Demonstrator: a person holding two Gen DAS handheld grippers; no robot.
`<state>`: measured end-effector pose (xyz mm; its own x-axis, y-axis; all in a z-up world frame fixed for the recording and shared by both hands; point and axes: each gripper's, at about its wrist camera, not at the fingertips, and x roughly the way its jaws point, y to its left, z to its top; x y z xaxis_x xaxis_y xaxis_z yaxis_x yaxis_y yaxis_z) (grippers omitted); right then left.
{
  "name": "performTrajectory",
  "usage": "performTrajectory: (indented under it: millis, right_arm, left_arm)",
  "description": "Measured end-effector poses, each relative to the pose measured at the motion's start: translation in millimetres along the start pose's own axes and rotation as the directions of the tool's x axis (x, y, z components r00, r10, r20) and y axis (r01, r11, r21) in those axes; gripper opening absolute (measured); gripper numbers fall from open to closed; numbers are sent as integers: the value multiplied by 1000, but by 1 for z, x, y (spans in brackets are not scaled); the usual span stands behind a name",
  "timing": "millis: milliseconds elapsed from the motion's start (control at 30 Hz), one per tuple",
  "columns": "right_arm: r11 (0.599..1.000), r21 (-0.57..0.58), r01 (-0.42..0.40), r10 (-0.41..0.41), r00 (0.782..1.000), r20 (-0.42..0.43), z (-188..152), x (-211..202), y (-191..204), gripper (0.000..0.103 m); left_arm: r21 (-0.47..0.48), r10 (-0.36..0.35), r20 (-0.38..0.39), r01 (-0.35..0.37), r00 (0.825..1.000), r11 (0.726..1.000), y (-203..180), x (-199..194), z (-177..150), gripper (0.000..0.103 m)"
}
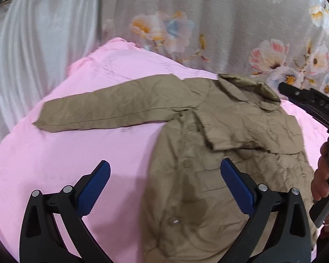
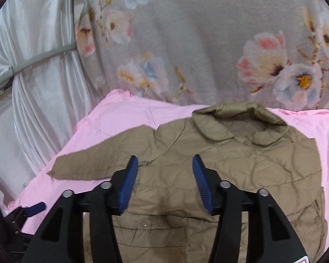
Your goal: Fold large clothes
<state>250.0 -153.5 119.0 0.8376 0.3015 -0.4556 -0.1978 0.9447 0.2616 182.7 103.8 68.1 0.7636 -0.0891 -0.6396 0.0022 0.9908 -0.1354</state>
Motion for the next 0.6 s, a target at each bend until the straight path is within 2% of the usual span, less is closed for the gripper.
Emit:
performTrajectory:
  millis: [100, 200, 333, 500, 533, 567, 600]
  right_arm:
    - [996, 72, 50, -53, 998, 32, 0, -22, -35, 62]
    - [975, 175, 138, -141, 990, 7, -12, -36, -88, 63]
    - [904, 368, 219, -210, 976, -63, -40, -47, -171, 63]
    - [820, 514, 253, -198, 967, -159, -73, -32, -234, 63]
    - [807, 534, 251, -191, 967, -166, -77, -28, -242, 63]
    - [796, 553, 247, -182, 968, -171, -81, -24, -249, 63]
    - [782, 574, 242, -171, 969, -176, -85, -18, -256, 63]
  left_arm:
    - [-21, -92, -51, 91, 994, 996, -15, 25, 13, 98]
    - [-73, -175, -117, 167, 978, 983, -31, 58, 24, 98]
    - [-137, -245, -190, 221, 951, 966, -52, 102, 33, 98]
    - [-211, -284, -262, 233, 922, 949, -64, 146, 36, 96]
    - [-230, -291, -269, 232, 918, 945, -64, 151, 36, 87]
    - [-230, -289, -273, 230, 917, 946, -65, 154, 36, 73]
    - [-222, -286, -278, 228, 917, 948, -66, 156, 37, 64]
